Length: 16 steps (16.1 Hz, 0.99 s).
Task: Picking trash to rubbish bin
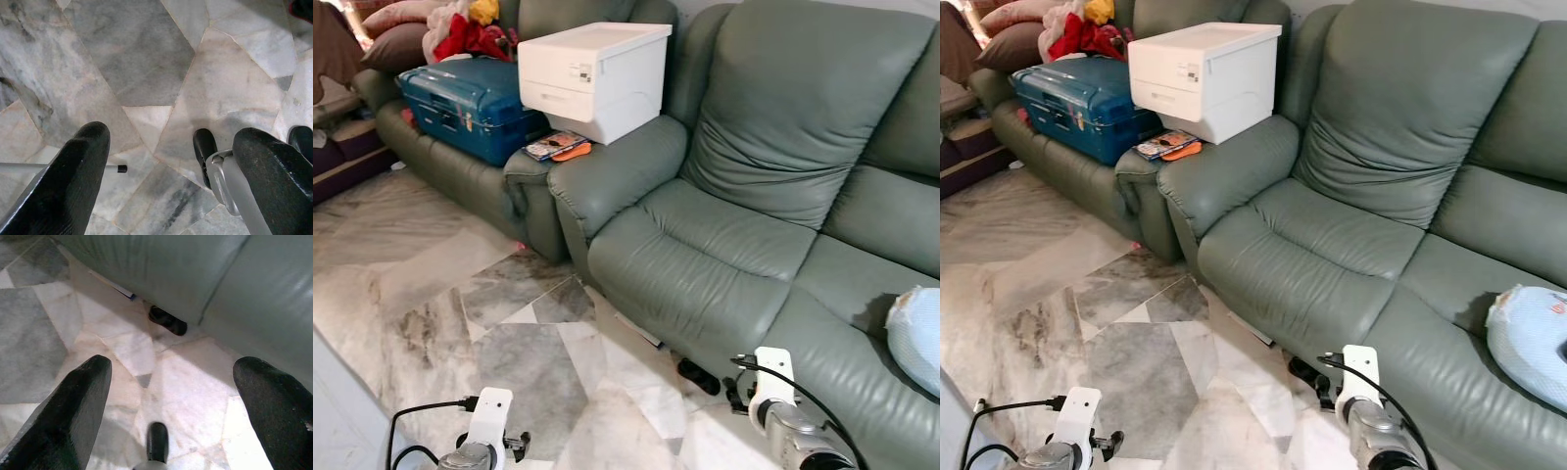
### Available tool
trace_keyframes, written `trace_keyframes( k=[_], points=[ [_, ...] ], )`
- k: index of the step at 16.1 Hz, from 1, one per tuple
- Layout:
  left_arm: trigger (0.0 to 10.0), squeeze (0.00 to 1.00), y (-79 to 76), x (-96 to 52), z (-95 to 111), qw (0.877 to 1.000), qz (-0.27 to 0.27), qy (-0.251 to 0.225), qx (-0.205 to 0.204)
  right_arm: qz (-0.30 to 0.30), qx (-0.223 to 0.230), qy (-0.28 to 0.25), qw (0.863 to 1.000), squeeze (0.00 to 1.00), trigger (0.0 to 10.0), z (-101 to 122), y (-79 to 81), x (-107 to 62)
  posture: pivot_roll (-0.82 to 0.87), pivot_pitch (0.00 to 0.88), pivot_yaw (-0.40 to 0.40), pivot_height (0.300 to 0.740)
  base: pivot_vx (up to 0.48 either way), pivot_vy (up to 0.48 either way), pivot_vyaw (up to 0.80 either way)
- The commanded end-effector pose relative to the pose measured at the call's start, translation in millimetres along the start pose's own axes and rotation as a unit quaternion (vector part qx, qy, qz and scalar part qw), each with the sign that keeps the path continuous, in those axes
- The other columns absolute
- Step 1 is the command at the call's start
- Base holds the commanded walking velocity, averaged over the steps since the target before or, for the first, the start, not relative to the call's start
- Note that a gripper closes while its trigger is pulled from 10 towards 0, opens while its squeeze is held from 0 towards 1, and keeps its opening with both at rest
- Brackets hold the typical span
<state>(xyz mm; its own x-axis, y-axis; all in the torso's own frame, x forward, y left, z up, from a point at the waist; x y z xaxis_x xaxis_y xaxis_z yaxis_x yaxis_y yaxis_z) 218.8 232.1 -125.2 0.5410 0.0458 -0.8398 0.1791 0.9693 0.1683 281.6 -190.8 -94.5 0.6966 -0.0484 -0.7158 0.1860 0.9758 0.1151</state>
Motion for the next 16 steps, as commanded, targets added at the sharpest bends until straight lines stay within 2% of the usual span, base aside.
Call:
trace_keyframes(
  k=[1,3,7,10,16],
  points=[
    [10.0,0.0,4.1,-1.3,-6.2,1.0,0.003,0.008,0.008,-0.01,0.008,0.021,1.0,0.0,10.0,-12.3,-8.3,-2.1,0.02,0.0,0.01,0.74,0.0,0.0,0.0],
    [10.0,0.0,2.7,-1.3,-8.0,1.0,0.002,0.011,0.012,-0.017,0.016,0.031,0.999,0.0,10.0,-19.5,-13.6,-3.6,0.02,0.0,0.008,0.74,0.0,0.0,0.0],
    [10.0,0.0,-0.9,-0.3,-7.3,0.999,0.004,0.015,0.03,-0.01,0.027,0.048,0.998,0.0,10.0,-28.9,-10.1,-4.7,0.02,0.0,0.008,0.74,0.0,0.0,0.0],
    [10.0,0.0,-2.5,-0.1,-8.3,0.999,0.006,0.016,0.028,-0.011,0.041,0.055,0.998,0.0,10.0,-34.0,-10.7,-5.8,0.01,0.0,0.01,0.74,0.0,0.0,0.0],
    [10.0,0.0,-9.8,1.2,-7.3,1.0,0.003,0.018,0.025,-0.009,0.04,0.062,0.997,0.0,10.0,-40.1,-9.4,-7.0,0.01,0.0,0.013,0.74,0.0,0.0,0.0]
  ],
)
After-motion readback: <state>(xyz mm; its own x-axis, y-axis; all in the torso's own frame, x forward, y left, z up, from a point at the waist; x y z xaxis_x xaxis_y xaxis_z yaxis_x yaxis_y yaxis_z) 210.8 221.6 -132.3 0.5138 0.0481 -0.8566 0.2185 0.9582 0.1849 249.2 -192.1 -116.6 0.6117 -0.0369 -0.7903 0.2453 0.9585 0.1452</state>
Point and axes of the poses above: a point about 5 cm out from each wrist's last joint towards the gripper, its own x axis pointing out of the wrist towards the gripper, its own z axis along the axis of the wrist's last joint, y = z × x, the point moved 6 cm from there along x, pointing out of the wrist towards the gripper, and after that the axes turned 7 degrees about x, right-handed, at the moved point
